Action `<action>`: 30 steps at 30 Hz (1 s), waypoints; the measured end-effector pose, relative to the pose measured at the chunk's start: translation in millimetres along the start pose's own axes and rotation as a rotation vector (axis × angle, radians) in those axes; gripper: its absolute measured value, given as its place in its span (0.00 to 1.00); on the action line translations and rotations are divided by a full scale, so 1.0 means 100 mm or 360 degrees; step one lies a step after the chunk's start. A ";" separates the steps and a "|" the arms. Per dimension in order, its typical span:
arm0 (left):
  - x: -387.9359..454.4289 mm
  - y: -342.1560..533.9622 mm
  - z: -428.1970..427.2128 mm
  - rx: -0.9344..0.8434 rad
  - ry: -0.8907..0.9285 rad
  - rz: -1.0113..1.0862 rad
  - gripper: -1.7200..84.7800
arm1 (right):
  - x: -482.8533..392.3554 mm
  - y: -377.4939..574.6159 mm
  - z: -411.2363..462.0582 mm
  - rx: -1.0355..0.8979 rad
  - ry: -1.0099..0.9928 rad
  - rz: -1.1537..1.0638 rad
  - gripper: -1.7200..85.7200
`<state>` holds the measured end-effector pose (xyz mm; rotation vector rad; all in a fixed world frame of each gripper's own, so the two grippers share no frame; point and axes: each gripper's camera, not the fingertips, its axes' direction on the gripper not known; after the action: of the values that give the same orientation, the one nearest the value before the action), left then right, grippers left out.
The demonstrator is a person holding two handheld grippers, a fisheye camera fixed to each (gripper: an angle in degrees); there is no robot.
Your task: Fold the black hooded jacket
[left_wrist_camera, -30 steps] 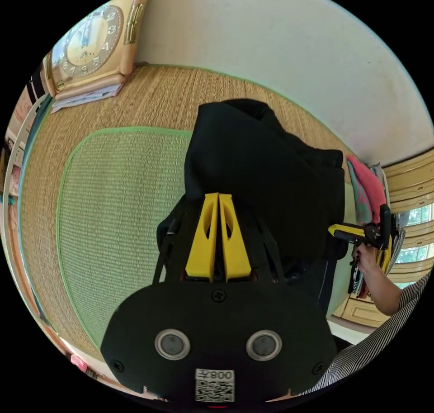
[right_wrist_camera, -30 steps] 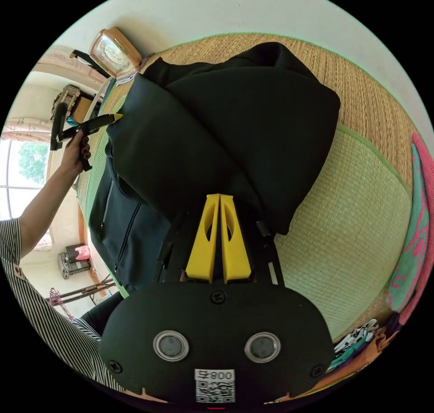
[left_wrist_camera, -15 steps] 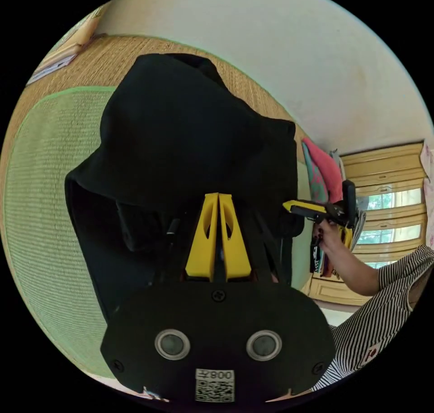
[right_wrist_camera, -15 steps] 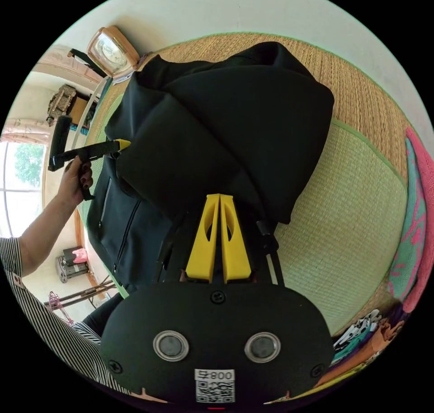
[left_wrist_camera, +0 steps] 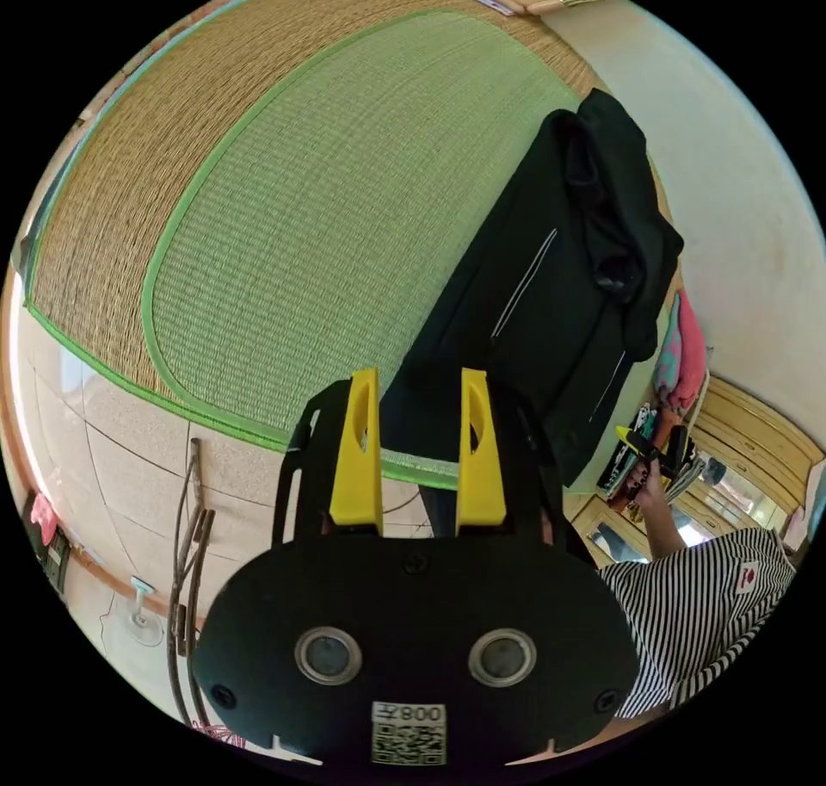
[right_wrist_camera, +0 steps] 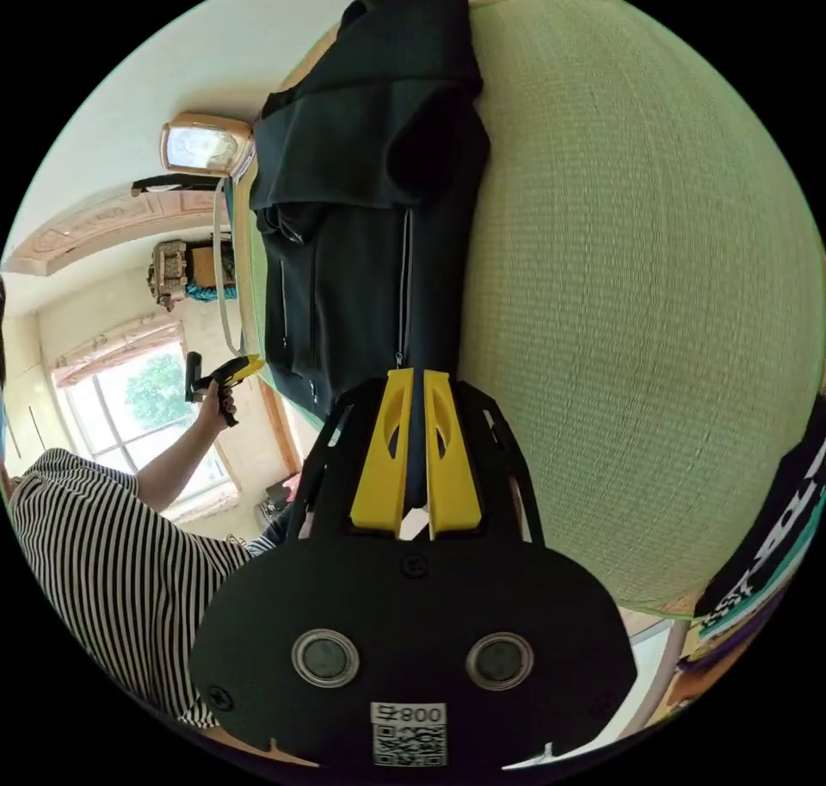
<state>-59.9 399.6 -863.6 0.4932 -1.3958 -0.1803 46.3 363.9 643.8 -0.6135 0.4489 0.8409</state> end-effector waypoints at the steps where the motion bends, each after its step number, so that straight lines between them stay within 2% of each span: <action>1: -0.08 0.02 0.06 -0.0024 0.0043 -0.0010 0.17 | 0.11 0.13 0.09 -0.0054 0.0004 0.0058 0.08; 5: -0.15 -0.04 0.37 -0.0264 0.0010 0.0088 0.16 | 0.35 0.40 0.32 -0.0158 0.0011 0.0157 0.10; 8: -0.14 -0.04 0.45 -0.0289 -0.0118 0.0116 0.14 | 0.45 0.51 0.51 -0.0208 0.0013 0.0176 0.10; 10: -0.16 -0.03 0.49 -0.0326 -0.0099 0.0132 0.13 | 0.51 0.55 0.63 -0.0206 0.0030 0.0198 0.10; 13: -0.21 0.00 0.51 -0.0323 -0.0002 0.0125 0.08 | 0.59 0.64 0.64 -0.0178 0.0042 0.0210 0.09; 17: -0.21 0.07 0.55 -0.0323 -0.0047 0.0125 0.06 | 0.68 0.74 0.63 -0.0143 -0.0016 0.0192 0.09; 30: -0.31 0.26 0.62 -0.0315 -0.0032 0.0125 0.05 | 1.10 1.24 0.42 0.0024 -0.0208 0.0243 0.11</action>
<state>-129.5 421.2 -875.0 0.2730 -1.3975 -0.2571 18.7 515.5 569.6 -0.5116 0.3860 1.0156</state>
